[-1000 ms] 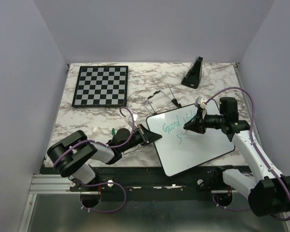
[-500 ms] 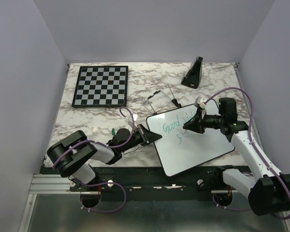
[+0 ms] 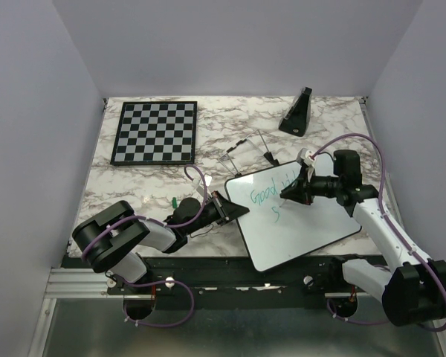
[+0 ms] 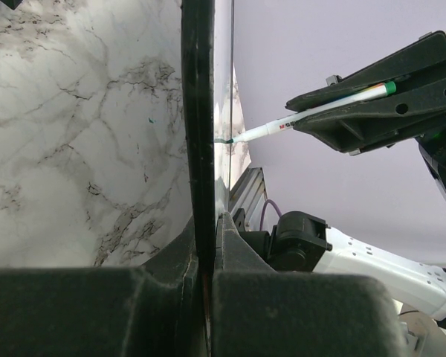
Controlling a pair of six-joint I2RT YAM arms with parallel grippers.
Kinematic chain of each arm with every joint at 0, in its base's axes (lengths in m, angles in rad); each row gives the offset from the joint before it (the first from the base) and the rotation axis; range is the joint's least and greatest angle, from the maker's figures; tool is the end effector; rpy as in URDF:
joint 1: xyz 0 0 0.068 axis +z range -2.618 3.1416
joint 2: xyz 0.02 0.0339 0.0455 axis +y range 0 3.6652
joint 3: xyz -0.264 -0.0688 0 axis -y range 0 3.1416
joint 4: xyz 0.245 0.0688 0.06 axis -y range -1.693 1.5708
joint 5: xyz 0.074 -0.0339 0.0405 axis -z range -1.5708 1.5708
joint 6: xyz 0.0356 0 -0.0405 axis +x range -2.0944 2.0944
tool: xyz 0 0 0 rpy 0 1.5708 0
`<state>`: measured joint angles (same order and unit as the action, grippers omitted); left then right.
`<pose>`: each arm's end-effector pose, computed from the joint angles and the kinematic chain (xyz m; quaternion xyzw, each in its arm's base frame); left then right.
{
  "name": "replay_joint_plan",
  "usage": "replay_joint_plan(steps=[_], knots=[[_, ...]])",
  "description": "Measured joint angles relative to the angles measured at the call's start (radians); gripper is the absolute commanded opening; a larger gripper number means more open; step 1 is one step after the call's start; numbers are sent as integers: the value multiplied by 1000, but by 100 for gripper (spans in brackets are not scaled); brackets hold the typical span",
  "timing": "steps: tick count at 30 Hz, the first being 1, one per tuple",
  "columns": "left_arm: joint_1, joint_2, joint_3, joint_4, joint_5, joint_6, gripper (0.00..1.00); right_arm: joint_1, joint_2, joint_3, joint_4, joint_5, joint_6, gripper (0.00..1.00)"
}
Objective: Write a sentence on the whiteboard
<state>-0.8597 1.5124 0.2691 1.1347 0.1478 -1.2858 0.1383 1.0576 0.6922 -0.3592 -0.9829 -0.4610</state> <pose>0.1584 -0.1919 0.1525 -0.1088 0.7360 -0.6112 0.2698 0.2047 0.0584 0.2498 -0.4224 0.7109 0.3665 0.4264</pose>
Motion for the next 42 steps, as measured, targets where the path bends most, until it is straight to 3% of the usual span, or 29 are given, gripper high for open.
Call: replay_joint_plan(steps=[21,42], knots=[[0,0,0,-6,-2,-5,0,4,5,32,-193,-6,-143,1],[0,0,0,0,-2,-3,0,6,-13,35,-32,133,-8,1]])
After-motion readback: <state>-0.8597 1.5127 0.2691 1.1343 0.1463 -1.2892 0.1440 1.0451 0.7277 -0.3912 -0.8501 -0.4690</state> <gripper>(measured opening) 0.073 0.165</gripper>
